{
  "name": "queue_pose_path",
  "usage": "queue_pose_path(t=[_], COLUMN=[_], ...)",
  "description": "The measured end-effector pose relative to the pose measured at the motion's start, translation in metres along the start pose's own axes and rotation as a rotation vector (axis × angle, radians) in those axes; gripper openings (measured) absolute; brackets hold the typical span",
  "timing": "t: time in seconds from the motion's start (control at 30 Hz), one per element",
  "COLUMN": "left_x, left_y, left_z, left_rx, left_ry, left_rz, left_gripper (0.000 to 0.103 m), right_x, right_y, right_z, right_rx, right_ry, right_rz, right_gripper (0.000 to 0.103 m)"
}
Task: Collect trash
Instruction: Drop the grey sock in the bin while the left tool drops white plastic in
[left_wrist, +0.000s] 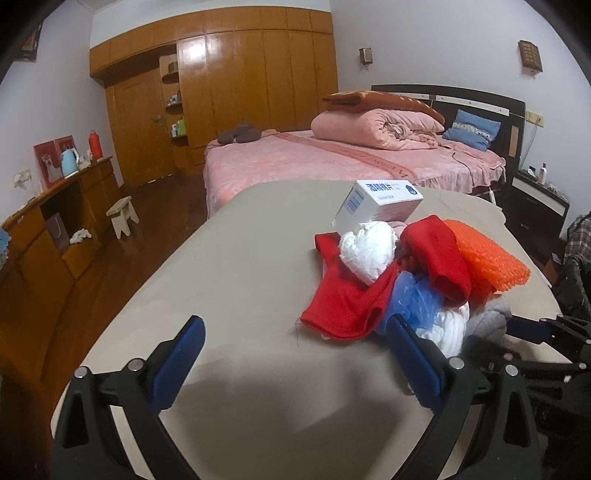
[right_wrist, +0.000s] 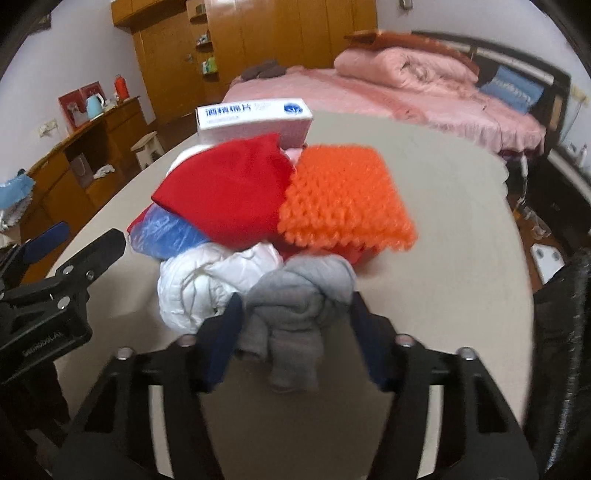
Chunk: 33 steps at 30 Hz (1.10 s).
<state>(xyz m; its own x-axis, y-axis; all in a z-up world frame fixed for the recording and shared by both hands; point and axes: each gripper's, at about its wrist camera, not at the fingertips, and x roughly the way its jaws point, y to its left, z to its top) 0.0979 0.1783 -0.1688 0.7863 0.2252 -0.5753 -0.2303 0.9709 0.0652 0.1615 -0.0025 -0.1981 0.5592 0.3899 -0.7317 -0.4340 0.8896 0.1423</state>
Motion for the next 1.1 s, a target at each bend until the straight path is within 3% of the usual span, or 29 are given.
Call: queue_pose_path(t=[0.17,0.37,0.6,0.67,0.73,0.83,1.1], left_x=[-0.004,-0.008,0.004,0.009,0.013,0.009,-0.033], left_y=[-0.009,-0.034,-0.068,-0.074,-0.081,-0.087,-0.085], left_z=[0.002,-0.004,-0.009,-0.012,-0.014,-0.016,-0.010], left_rx=[0.008,0.011,0.068,0.077,0.088,0.096,0.066], left_ry=[-0.002,0.012,0.071,0.092,0.120,0.112,0.022], left_rz=[-0.025,-0.113,-0.175,-0.182,-0.197,-0.197,-0.258], left_gripper=[0.096,0.095,0.066,0.055,0.036,0.029,0.027], right_x=[-0.014,-0.038,-0.036,-0.034,-0.033,-0.033,-0.063], right_y=[-0.012,-0.034,-0.053,-0.055,-0.053,-0.052,-0.055], right_z=[-0.002,-0.015,-0.027,-0.030,-0.031,-0.031,-0.024], right_rx=[-0.002,0.024,0.062,0.062,0.050,0.044,0.053], right_ry=[-0.023,-0.042,-0.025,-0.024,-0.030,-0.031,-0.086], right_rz=[-0.009,-0.063,-0.100,-0.101,-0.106,-0.107,-0.086], right_gripper=[0.048,0.048,0.048,0.049,0.049,0.049,0.049])
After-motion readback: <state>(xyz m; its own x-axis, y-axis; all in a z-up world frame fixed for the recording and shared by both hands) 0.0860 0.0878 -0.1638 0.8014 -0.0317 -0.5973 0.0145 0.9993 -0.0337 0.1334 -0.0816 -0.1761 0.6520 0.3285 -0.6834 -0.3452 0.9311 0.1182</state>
